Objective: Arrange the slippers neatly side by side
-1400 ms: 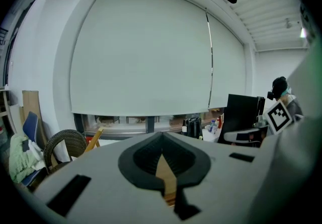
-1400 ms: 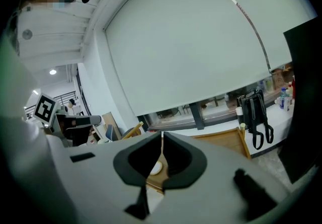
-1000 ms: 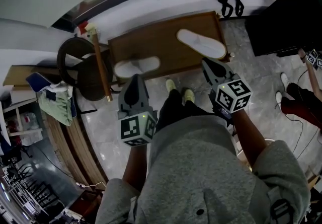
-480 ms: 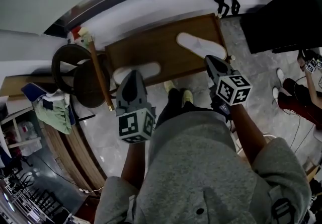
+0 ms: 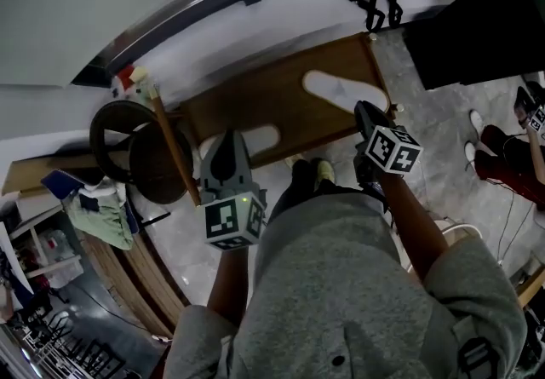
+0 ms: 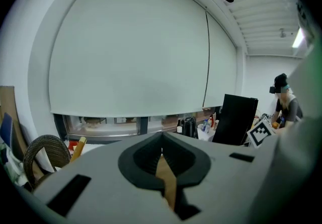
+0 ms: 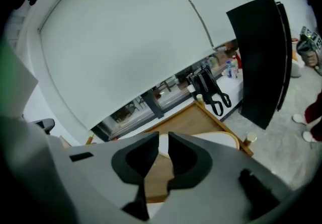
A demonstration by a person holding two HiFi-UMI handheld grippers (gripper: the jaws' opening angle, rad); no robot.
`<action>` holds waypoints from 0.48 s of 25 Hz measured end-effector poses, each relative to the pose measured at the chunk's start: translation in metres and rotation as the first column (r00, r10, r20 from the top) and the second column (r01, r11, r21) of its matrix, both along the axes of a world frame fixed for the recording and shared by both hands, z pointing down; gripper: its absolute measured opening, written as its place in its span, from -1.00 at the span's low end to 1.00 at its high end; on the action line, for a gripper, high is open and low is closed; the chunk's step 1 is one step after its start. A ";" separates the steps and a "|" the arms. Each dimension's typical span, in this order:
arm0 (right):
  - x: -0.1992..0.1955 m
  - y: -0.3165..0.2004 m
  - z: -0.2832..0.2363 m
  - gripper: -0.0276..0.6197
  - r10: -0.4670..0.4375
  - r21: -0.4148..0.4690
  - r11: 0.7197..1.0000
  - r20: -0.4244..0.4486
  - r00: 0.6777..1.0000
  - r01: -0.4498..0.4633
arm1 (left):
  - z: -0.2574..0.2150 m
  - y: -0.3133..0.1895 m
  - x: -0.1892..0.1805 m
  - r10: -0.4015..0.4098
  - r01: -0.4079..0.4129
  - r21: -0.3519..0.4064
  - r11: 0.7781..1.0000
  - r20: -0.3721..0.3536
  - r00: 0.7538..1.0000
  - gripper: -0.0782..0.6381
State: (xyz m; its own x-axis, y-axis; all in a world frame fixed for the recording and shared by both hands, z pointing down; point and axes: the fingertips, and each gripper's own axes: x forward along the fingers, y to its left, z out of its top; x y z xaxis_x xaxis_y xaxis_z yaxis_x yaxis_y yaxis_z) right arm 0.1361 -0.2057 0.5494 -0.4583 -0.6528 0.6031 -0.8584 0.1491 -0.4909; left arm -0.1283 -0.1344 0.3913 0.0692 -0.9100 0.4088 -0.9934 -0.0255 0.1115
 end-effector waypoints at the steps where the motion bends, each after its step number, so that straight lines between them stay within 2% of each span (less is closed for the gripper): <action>1: 0.002 -0.001 0.006 -0.78 0.028 -0.013 1.000 0.003 1.000 -0.028 | 0.002 -0.001 -0.002 0.006 -0.006 -0.005 1.000 0.001 1.000 -0.74; 4: 0.003 -0.003 0.027 -0.56 0.094 -0.054 0.994 0.019 0.995 -0.093 | 0.009 -0.006 -0.009 0.015 -0.015 -0.019 1.000 0.003 1.000 -0.74; 8: 0.001 -0.011 0.054 -0.52 0.193 -0.107 0.976 0.017 0.981 -0.190 | 0.019 -0.016 -0.019 0.017 -0.017 -0.039 0.999 0.002 1.000 -0.74; 12: 0.002 -0.013 0.088 -0.48 0.325 -0.202 0.928 0.020 0.946 -0.314 | 0.025 -0.022 -0.023 0.057 -0.055 -0.063 0.996 0.021 0.998 -0.74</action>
